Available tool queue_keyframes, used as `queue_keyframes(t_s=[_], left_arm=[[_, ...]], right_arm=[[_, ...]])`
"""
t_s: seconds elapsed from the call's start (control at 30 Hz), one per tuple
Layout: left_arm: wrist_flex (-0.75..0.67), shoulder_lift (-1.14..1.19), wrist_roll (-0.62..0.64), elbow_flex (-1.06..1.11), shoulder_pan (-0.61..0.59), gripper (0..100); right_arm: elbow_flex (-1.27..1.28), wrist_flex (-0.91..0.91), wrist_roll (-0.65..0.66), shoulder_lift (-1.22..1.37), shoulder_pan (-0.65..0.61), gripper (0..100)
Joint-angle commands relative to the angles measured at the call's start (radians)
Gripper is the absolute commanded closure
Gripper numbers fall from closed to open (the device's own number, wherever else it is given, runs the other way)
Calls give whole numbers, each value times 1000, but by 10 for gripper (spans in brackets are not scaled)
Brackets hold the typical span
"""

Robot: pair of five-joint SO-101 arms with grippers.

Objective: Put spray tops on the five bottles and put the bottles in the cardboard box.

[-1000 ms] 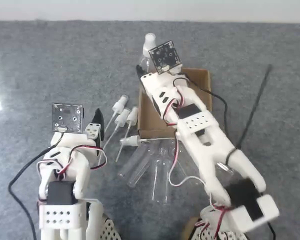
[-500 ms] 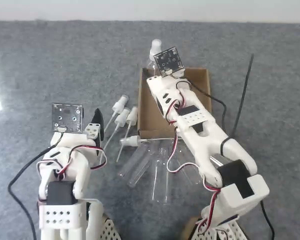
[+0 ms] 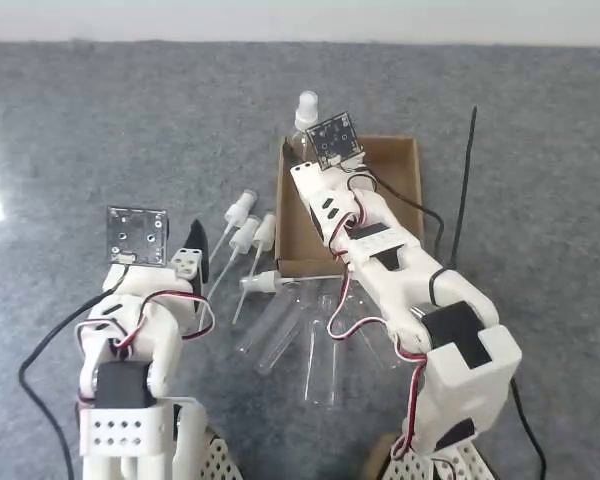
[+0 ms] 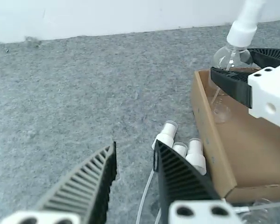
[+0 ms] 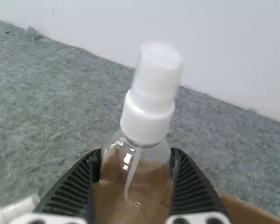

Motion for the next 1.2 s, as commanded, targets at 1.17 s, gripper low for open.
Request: queue_keyframes(t_s=[1.17], left_arm=[[-26,-15,3,-7,-5,885]], right_arm=[[-11,-25,21,-15,-22,768]])
